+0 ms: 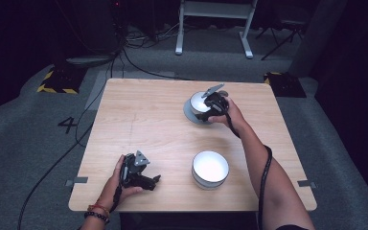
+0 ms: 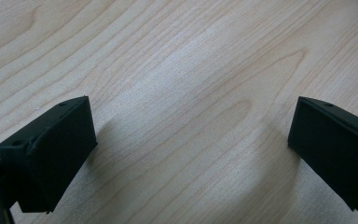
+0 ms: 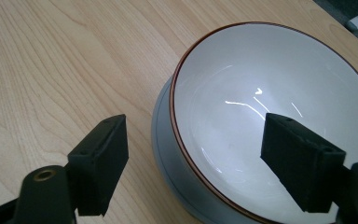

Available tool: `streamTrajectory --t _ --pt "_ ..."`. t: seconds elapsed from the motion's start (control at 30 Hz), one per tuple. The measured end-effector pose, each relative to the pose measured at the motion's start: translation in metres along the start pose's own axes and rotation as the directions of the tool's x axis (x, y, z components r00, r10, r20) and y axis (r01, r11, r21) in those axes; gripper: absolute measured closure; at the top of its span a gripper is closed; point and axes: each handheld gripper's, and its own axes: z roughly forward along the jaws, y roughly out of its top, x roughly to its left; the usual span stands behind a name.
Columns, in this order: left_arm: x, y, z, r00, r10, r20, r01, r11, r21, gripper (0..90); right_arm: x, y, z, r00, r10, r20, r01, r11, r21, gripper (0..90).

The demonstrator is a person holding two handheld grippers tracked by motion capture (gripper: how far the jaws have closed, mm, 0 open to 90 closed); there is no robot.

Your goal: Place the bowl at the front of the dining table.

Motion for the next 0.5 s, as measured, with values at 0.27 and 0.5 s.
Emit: streamTrajectory --t 0.27,0.5 --pt "0.000 0.000 0.000 1.0000 0.001 0.000 -0.001 1.0000 0.001 1.0 0.004 0.001 -0.008 0.9996 -0.018 0.022 0.018 1.000 -0.003 22.8" --pt "0.000 0.000 0.000 1.0000 0.004 -0.002 -0.004 1.0000 0.001 1.0 0.005 -0.001 -0.012 0.9990 -0.035 0.029 0.034 0.999 0.008 22.9"
